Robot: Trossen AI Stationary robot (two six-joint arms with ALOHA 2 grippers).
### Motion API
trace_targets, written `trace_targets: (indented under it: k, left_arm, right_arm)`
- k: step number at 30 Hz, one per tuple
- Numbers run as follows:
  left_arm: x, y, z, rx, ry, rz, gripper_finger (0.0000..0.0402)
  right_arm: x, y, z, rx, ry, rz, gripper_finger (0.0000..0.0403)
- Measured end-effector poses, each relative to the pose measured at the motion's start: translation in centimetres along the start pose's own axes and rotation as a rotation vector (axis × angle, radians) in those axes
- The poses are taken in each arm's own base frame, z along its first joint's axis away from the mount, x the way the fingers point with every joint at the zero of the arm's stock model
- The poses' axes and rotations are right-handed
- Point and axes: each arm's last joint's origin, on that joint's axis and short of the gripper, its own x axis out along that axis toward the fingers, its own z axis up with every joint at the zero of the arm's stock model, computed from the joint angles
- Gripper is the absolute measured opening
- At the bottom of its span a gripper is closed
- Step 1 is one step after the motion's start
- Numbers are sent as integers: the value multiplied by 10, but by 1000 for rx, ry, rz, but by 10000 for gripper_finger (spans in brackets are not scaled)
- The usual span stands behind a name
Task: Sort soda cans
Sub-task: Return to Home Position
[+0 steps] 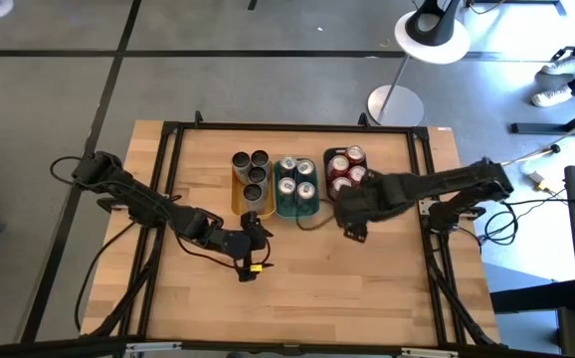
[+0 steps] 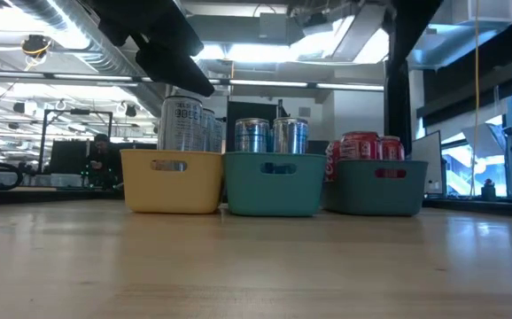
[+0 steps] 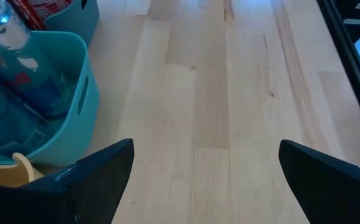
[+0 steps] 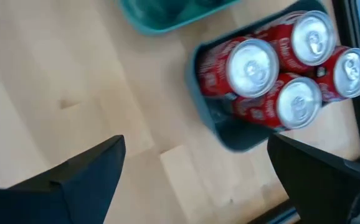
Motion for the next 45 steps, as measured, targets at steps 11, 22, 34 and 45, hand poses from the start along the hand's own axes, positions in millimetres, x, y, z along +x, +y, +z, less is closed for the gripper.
trace_targets:
  k: [11, 22, 34, 45]
  left_arm:
    - [1, 1, -2, 62, 51, -71, 314]
    - [1, -4, -2, -118, 50, -109, 253]
    - [-6, 0, 7, -40, -21, -110, 116]
    - [-66, 36, 21, 121, -53, -115, 4]
  right_arm:
    - [1, 5, -44, 6, -101, 73, 254]
    - [1, -20, -80, 150, -348, 288, 8]
    - [6, -41, -111, 198, -644, 472, 3]
    - [48, -40, -137, 119, -1021, 676, 3]
